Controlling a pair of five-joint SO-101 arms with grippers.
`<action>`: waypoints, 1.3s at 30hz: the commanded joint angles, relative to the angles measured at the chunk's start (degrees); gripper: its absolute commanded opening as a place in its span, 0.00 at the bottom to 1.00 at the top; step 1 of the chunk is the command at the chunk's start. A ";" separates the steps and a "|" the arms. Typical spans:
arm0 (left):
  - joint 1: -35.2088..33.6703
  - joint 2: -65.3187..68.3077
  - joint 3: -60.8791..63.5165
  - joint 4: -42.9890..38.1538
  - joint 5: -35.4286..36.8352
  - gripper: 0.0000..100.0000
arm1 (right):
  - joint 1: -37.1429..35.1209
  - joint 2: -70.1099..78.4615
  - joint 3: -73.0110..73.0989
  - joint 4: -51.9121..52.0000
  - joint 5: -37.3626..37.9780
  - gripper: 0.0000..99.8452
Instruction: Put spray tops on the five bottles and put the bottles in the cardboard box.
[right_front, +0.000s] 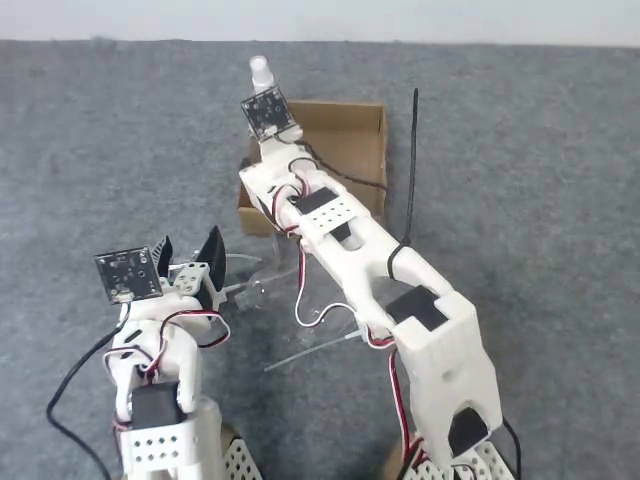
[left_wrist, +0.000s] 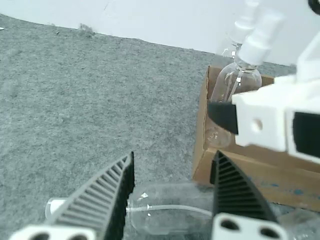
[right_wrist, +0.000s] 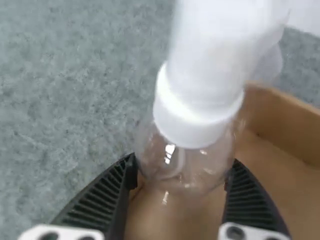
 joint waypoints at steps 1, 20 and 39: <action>-0.26 -1.05 -0.75 -0.44 -0.53 0.23 | -0.40 -4.26 -2.29 1.71 -0.35 0.27; -0.26 -1.05 -0.75 -0.44 -0.53 0.23 | 0.04 -11.65 -2.29 15.78 -0.35 0.28; -0.26 -1.05 -0.75 -0.35 -0.53 0.23 | 2.95 -19.56 -2.29 35.74 -0.26 0.28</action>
